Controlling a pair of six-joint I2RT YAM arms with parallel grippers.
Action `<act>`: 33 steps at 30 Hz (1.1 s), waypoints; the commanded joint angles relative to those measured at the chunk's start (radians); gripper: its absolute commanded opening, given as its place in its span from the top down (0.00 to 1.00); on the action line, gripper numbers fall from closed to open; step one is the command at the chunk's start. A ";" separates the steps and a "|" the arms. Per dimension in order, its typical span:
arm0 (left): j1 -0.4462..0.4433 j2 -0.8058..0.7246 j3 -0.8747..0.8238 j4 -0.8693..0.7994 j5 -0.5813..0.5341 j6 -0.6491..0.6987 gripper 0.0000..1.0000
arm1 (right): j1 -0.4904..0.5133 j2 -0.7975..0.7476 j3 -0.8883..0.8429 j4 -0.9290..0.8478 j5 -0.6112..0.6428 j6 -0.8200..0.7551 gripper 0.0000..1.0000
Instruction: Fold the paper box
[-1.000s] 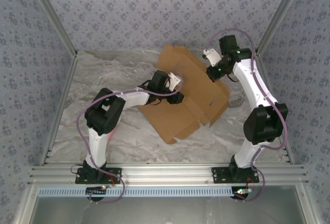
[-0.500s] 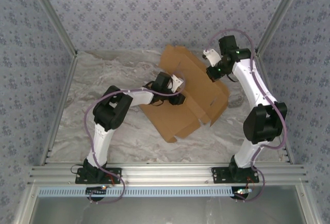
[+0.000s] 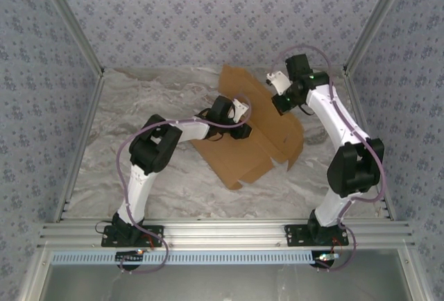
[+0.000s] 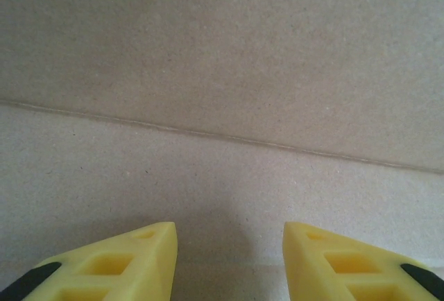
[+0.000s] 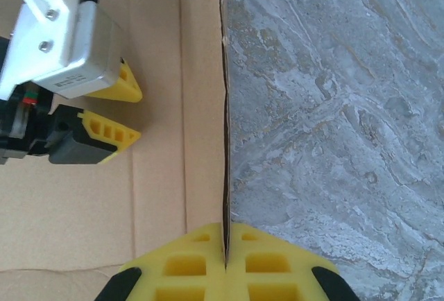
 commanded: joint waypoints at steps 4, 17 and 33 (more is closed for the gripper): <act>-0.024 0.026 -0.056 0.037 -0.003 -0.076 0.56 | 0.062 -0.063 -0.085 0.060 0.102 0.045 1.00; -0.020 -0.095 -0.110 0.048 0.028 -0.120 0.52 | 0.191 -0.155 -0.206 0.270 0.438 -0.160 1.00; 0.069 -0.295 -0.396 0.208 0.047 -0.232 0.48 | 0.264 -0.180 -0.331 0.510 0.606 -0.362 1.00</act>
